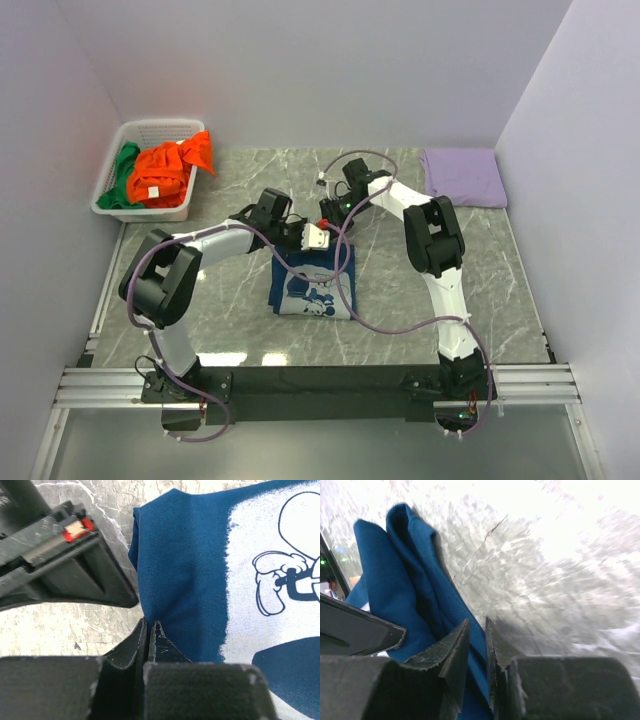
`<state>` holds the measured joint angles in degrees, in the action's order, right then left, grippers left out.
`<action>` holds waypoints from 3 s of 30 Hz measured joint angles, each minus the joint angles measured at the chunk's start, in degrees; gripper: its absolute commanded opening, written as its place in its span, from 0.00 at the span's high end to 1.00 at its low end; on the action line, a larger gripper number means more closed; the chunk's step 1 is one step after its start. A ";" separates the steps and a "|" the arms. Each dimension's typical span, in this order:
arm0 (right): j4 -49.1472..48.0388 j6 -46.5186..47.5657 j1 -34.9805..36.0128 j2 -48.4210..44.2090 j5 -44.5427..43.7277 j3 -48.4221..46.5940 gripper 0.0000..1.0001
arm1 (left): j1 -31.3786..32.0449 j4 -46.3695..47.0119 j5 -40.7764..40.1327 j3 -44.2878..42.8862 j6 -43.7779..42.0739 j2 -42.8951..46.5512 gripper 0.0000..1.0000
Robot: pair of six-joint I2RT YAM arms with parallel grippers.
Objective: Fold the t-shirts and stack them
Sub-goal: Fold the tshirt
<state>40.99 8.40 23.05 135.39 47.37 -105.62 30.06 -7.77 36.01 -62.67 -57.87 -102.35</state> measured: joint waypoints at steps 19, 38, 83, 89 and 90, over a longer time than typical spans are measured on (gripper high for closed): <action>1.90 -1.11 -0.33 4.66 4.79 -4.72 0.78 | -1.81 13.27 -2.67 3.50 1.64 0.72 0.99; 0.22 -2.69 -7.15 -5.81 -12.66 -6.47 0.57 | -5.51 5.29 -3.96 -6.95 3.19 -7.82 0.57; -5.90 -9.01 -7.58 -10.03 5.73 10.43 1.00 | -16.63 -7.32 -1.40 -11.50 54.10 -12.79 0.99; -10.29 -9.70 -6.49 -14.51 -2.47 13.29 1.00 | -16.63 -8.35 -2.03 -13.44 54.10 -13.81 0.99; -10.97 -9.73 -6.01 -14.97 -4.83 13.51 1.00 | -16.63 -8.46 -2.32 -13.86 54.12 -14.12 0.99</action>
<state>30.02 -1.32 17.04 120.42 42.54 -92.12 13.43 -16.23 33.69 -76.53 -3.75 -116.46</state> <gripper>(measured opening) 0.016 0.013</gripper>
